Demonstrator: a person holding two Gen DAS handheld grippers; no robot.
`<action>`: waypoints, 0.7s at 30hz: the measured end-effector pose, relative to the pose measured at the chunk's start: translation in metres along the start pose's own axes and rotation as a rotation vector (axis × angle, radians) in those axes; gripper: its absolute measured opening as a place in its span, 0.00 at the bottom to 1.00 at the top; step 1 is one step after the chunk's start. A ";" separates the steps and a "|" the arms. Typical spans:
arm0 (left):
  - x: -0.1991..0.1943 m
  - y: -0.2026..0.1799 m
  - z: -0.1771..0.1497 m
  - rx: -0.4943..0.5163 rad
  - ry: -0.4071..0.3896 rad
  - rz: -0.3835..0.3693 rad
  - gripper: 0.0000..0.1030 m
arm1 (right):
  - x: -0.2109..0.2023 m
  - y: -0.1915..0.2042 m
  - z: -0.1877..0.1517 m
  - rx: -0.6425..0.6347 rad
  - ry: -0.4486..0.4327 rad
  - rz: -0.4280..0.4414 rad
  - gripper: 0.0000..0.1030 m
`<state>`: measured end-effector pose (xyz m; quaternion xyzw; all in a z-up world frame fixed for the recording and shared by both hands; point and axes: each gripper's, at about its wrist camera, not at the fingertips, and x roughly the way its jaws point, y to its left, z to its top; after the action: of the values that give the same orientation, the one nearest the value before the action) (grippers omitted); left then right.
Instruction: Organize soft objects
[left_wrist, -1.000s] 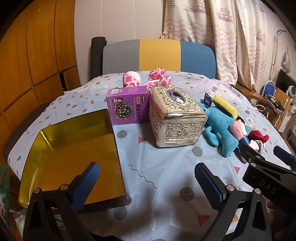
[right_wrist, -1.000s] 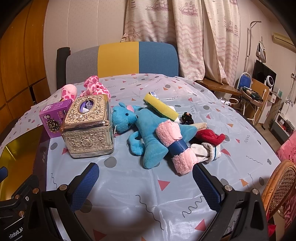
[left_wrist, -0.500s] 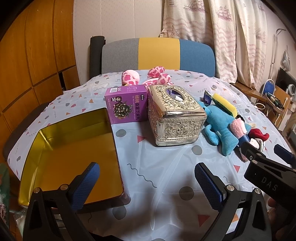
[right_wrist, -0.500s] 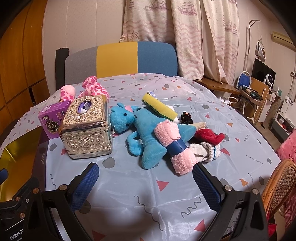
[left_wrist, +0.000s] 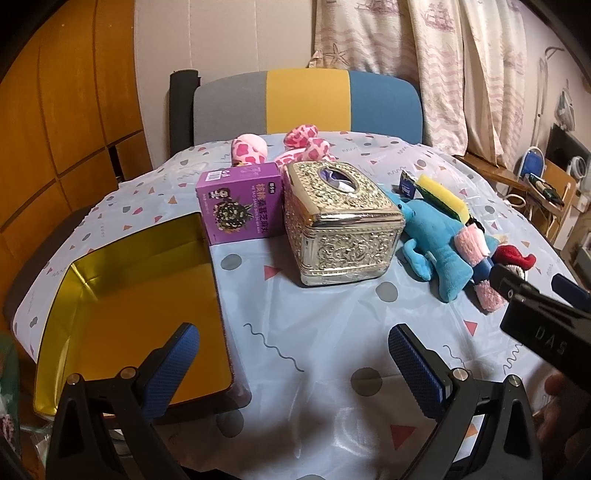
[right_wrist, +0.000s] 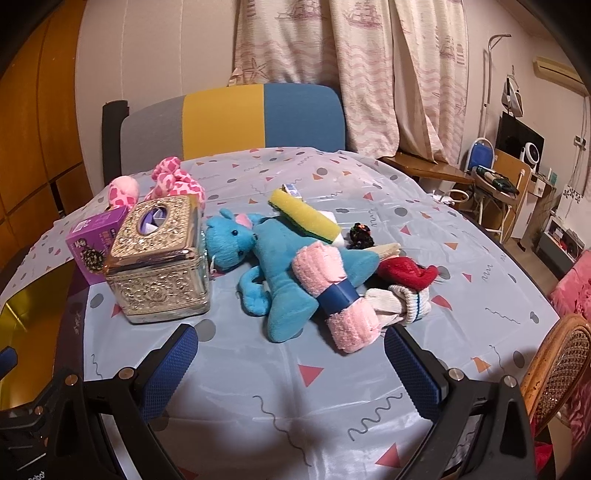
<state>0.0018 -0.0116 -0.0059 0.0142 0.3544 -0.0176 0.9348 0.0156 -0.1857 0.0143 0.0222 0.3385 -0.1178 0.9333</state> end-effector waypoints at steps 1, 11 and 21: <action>0.001 -0.002 0.000 0.007 0.003 -0.002 1.00 | 0.001 -0.002 0.000 0.004 -0.001 -0.003 1.00; 0.014 -0.033 0.016 0.106 0.082 -0.298 1.00 | 0.009 -0.070 0.031 0.136 0.011 -0.003 1.00; 0.037 -0.075 0.049 0.128 0.162 -0.472 0.94 | 0.015 -0.142 0.029 0.254 0.015 -0.071 1.00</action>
<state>0.0586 -0.0893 0.0050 -0.0085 0.4199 -0.2564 0.8706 0.0115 -0.3300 0.0321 0.1291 0.3283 -0.1925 0.9157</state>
